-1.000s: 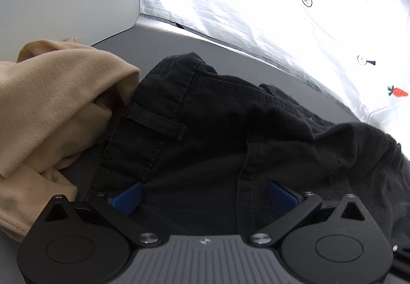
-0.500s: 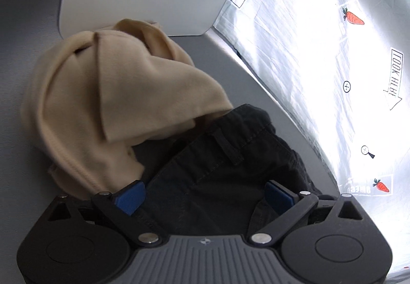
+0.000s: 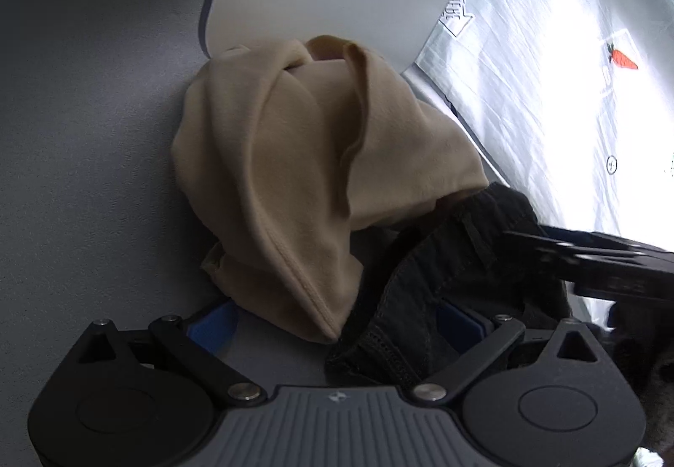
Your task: Fold clothes
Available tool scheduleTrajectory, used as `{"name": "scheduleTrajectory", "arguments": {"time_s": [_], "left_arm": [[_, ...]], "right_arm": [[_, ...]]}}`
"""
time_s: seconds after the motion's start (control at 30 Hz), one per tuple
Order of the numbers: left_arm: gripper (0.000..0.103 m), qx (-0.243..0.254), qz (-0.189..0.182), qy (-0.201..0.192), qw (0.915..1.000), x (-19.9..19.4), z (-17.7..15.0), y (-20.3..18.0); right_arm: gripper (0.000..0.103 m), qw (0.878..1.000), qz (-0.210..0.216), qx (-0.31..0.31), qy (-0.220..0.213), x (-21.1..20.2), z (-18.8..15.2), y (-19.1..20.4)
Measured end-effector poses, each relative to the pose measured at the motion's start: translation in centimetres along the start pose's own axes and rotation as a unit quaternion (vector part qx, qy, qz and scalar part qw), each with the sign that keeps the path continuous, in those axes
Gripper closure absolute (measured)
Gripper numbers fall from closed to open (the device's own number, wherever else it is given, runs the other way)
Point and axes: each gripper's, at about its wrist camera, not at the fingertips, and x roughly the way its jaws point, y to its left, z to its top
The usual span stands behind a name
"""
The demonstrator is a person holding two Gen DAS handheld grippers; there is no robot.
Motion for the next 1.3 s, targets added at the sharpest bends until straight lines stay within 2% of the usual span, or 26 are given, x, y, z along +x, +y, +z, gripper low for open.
{"name": "scheduleTrajectory", "arguments": {"time_s": [0.07, 0.13, 0.17, 0.2, 0.27, 0.33, 0.43, 0.53, 0.6, 0.63, 0.7, 0.73, 0.83, 0.9, 0.97, 1.0, 1.03, 1.1, 1.17, 1.27, 1.3], "left_arm": [[0.003, -0.025, -0.012, -0.009, 0.9996, -0.2, 0.0, 0.7], [0.003, -0.036, -0.016, -0.013, 0.9991, -0.4, -0.1, 1.0], [0.003, -0.034, -0.011, -0.013, 0.9993, -0.6, -0.2, 1.0], [0.003, -0.032, -0.006, -0.014, 0.9994, -0.8, -0.2, 1.0], [0.003, -0.025, 0.004, -0.014, 0.9996, -1.4, -0.3, 1.0], [0.003, -0.015, 0.014, -0.013, 0.9997, -2.2, -0.4, 1.0], [0.003, -0.011, 0.002, -0.009, 0.9999, -3.2, -0.4, 1.2], [0.003, -0.011, -0.018, -0.006, 0.9998, -3.5, 0.0, 1.6], [0.003, -0.008, -0.028, -0.006, 0.9996, -3.8, -0.1, 1.1], [0.003, -0.005, -0.031, -0.007, 0.9995, -4.0, -0.2, 0.8], [0.003, -0.001, -0.039, -0.008, 0.9992, -4.5, -0.4, 0.3], [0.003, -0.002, -0.041, -0.008, 0.9991, -4.6, -0.6, 0.1], [0.003, -0.017, -0.054, 0.001, 0.9984, -4.7, -1.4, -0.4], [0.003, -0.024, -0.062, 0.011, 0.9977, -4.3, -1.9, -0.9], [0.003, -0.02, -0.066, 0.024, 0.9973, -3.9, -2.6, -1.8], [0.003, -0.014, -0.066, 0.03, 0.9972, -2.7, -2.9, -2.3], [0.003, -0.009, -0.066, 0.038, 0.9971, -2.3, -3.3, -2.9], [0.003, -0.004, -0.063, 0.052, 0.9967, -1.4, -4.1, -4.0], [0.003, -0.004, -0.053, 0.058, 0.9969, -0.5, -4.7, -4.8], [0.002, 0.002, -0.034, 0.057, 0.9978, 0.6, -5.6, -6.0], [0.001, 0.005, -0.028, 0.054, 0.9981, 0.9, -5.8, -6.3]], "right_arm": [[0.038, 0.999, -0.002, 0.02, 0.028, 1.6, -0.1, -0.4], [0.071, 0.999, 0.014, 0.032, 0.013, 1.3, -0.9, -0.4], [0.083, 1.0, 0.022, 0.022, -0.004, 0.1, -1.6, -0.2], [0.086, 0.999, 0.04, 0.012, -0.019, -1.5, -2.3, 0.0], [0.09, 0.992, 0.112, 0.014, -0.051, -5.6, -3.7, -0.3], [0.091, 0.979, 0.192, 0.019, -0.063, -9.6, -4.6, -1.1], [0.091, 0.955, 0.291, 0.001, -0.053, -14.4, -5.4, -2.2], [0.091, 0.927, 0.374, -0.02, -0.024, -15.0, -4.9, -3.1], [0.091, 0.916, 0.4, -0.021, -0.003, -13.2, -4.0, -3.5], [0.091, 0.914, 0.404, -0.019, 0.009, -11.9, -3.4, -3.7], [0.091, 0.922, 0.385, -0.013, 0.03, -8.5, -1.9, -3.6], [0.091, 0.932, 0.361, -0.009, 0.039, -6.4, -1.1, -3.4], [0.082, 0.963, 0.261, 0.02, 0.064, -0.4, 0.9, -4.1], [0.081, 0.977, 0.196, 0.025, 0.083, 2.7, 1.4, -4.0], [0.069, 0.984, 0.154, 0.021, 0.083, 3.9, 1.3, -3.6], [0.055, 0.987, 0.14, 0.026, 0.074, 3.8, 1.0, -3.6], [0.049, 0.989, 0.133, 0.038, 0.056, 3.2, 0.7, -3.7], [0.045, 0.991, 0.112, 0.065, 0.012, 1.3, 0.0, -4.6], [0.04, 0.993, 0.059, 0.09, -0.053, -1.9, -1.2, -5.6], [0.042, 0.982, -0.021, 0.122, -0.144, -8.0, -4.5, -7.0], [0.057, 0.977, -0.041, 0.135, -0.162, -9.9, -6.0, -7.6]]}}
